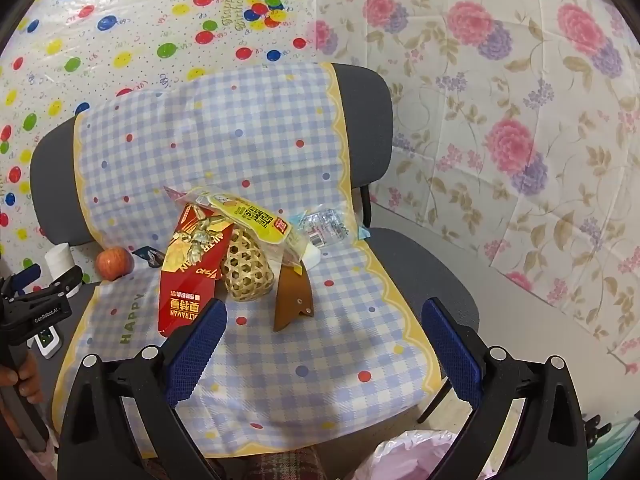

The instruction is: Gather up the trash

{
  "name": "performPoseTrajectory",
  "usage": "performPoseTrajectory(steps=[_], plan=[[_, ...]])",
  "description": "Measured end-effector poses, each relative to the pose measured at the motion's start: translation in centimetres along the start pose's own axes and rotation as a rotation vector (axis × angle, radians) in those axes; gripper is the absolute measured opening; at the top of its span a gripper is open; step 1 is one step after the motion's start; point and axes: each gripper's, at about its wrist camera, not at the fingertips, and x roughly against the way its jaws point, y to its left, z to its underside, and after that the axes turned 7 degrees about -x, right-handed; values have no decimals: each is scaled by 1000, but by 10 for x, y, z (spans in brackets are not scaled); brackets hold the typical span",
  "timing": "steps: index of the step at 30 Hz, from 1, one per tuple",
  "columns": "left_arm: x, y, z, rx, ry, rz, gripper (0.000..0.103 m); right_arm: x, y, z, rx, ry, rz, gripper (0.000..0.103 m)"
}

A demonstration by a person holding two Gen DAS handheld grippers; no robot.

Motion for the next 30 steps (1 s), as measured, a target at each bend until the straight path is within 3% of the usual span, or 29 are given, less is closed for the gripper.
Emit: performPoseTrajectory(steps=[30], plan=[[-1,3,4,-5,14,-2,96,1,0,-2,-13,17,-16,97]])
